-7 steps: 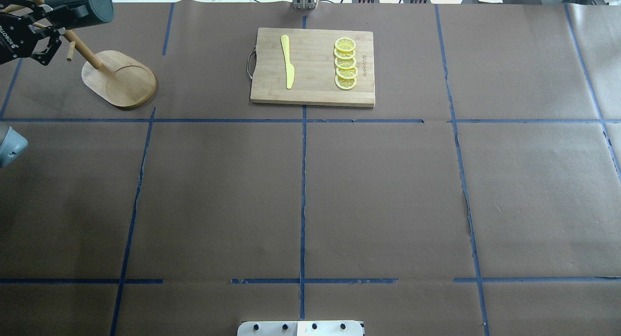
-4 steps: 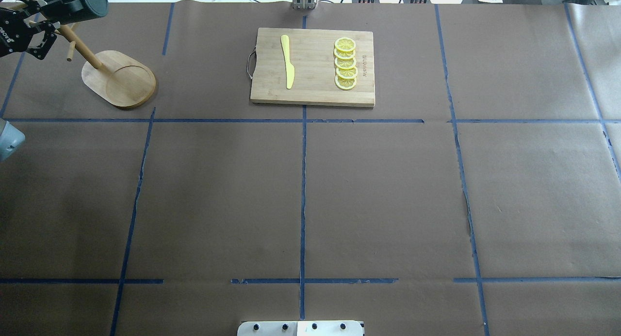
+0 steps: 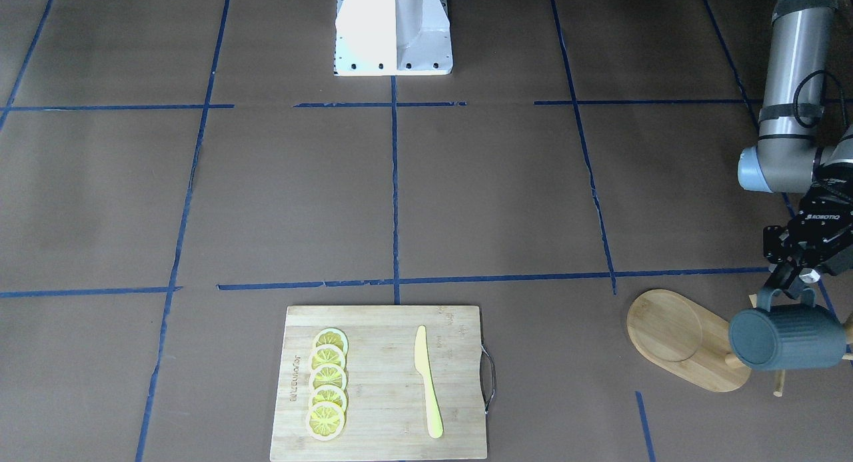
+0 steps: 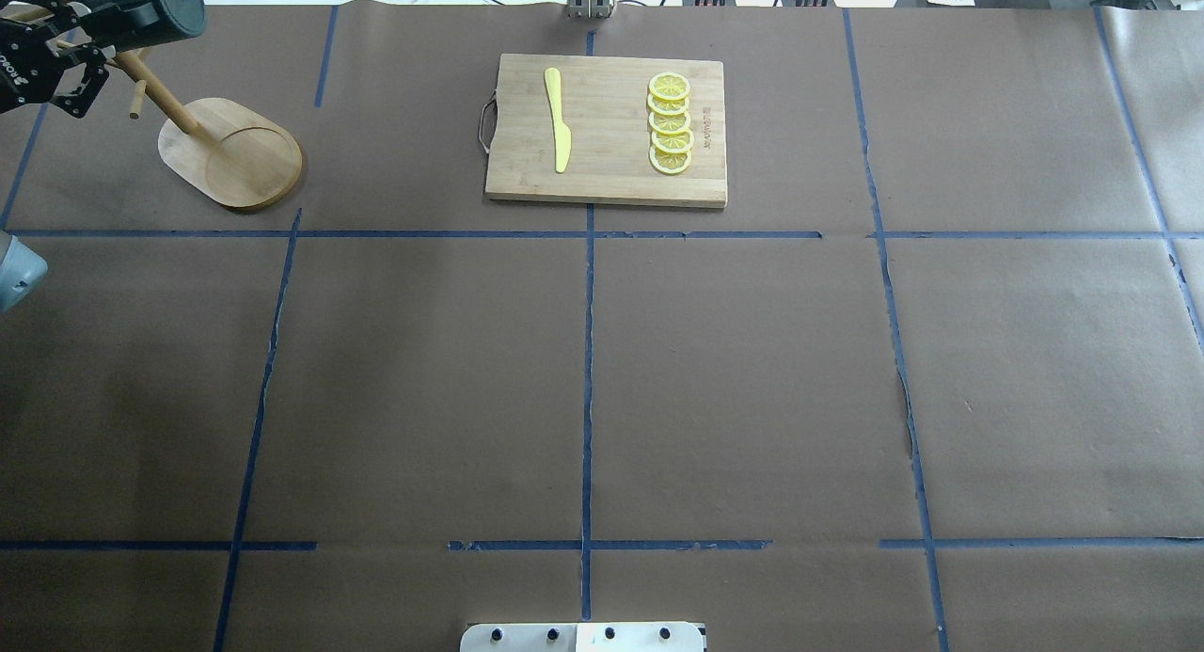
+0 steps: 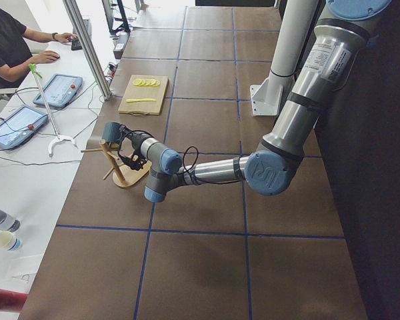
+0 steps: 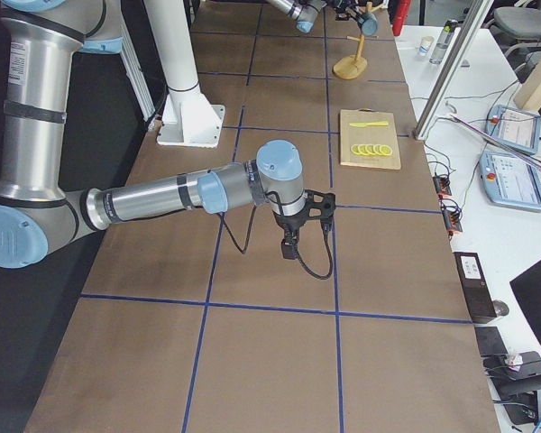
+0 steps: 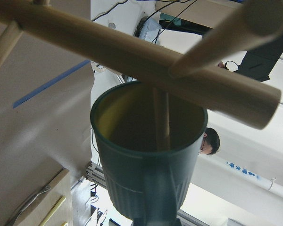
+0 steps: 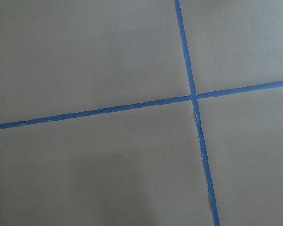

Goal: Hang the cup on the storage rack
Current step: 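Move the mug up to the rack and hook its handle onto a peg, then open the left gripper and release the mug on the peg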

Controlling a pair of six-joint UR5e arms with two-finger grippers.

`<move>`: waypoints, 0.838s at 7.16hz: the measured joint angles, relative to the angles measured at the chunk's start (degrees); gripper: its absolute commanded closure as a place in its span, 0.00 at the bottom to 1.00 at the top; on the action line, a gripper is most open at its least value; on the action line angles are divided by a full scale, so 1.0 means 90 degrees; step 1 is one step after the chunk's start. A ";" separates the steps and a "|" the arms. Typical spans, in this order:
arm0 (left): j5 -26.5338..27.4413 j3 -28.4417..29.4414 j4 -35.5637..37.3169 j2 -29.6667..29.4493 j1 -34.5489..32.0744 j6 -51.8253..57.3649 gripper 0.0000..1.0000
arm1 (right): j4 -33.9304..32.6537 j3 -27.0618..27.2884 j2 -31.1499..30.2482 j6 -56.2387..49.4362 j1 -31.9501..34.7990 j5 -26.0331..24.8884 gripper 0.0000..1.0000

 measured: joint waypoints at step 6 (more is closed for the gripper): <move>-0.0066 0.0096 -0.0043 -0.0007 -0.0006 0.0000 0.72 | -0.0015 0.0038 0.0007 0.0028 0.0019 0.0000 0.00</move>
